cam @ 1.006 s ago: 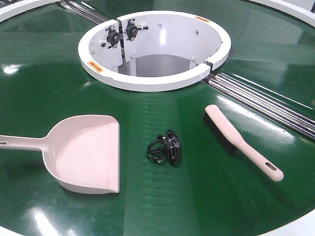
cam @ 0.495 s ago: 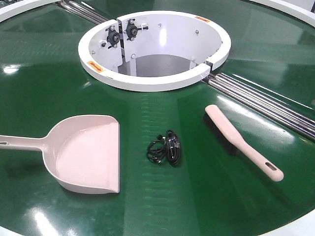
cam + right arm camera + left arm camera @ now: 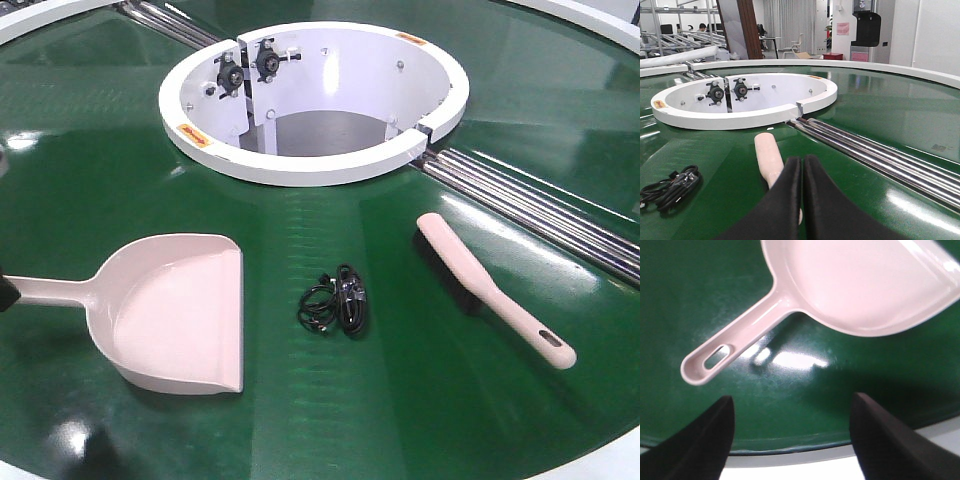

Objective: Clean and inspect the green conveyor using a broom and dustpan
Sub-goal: 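Lower the left gripper onto the pink dustpan handle and close it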

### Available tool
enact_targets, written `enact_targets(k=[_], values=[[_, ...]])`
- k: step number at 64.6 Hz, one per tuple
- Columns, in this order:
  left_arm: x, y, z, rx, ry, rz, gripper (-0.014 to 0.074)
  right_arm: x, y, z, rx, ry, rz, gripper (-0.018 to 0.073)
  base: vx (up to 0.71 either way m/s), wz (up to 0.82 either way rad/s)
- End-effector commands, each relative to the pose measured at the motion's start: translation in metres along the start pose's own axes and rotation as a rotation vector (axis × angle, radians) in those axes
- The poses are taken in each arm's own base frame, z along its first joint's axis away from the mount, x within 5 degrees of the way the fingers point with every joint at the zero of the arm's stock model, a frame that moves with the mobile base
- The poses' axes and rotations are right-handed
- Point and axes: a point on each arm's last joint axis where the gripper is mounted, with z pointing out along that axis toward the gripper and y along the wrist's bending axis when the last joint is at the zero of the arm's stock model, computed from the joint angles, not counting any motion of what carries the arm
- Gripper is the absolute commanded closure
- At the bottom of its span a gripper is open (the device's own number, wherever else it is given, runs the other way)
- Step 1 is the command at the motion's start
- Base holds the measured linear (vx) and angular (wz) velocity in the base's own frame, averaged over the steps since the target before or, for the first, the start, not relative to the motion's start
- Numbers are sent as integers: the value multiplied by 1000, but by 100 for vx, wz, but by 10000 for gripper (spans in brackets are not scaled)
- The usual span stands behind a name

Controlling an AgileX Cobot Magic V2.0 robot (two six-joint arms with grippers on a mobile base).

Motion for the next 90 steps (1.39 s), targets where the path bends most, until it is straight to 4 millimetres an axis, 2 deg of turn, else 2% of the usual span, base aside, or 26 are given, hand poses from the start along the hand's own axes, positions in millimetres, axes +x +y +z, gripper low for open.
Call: enact_targets(k=[1,9,17,30,37,70,78,90], values=[[-14,10,-5,-17,-31,82,126,-6,1,-1,-8,-76,-8,568,0,0],[-21,22,4,-48,4,157,126,-6,1,-1,-8,-76,-8,568,0,0],[-27,29,13,-113,36,329,126,-6,1,-1,-8,-76,-8,568,0,0],[-51,30,27,-204,-32,569,126,-6,1,-1,-8,-76,-8,568,0,0],[-58,26,39,-181,-11,636,126,-6,1,-1,-8,-76,-8,568,0,0],[-58,24,65,-91,55,566,123,-6,1,-1,-8,-76,-8,568,0,0],[-58,25,65,-96,60,571,83,-6,1,-1,-8,-76,-8,568,0,0],[-57,26,76,-66,105,580,22,-6,1,-1,-8,-76,-8,568,0,0]])
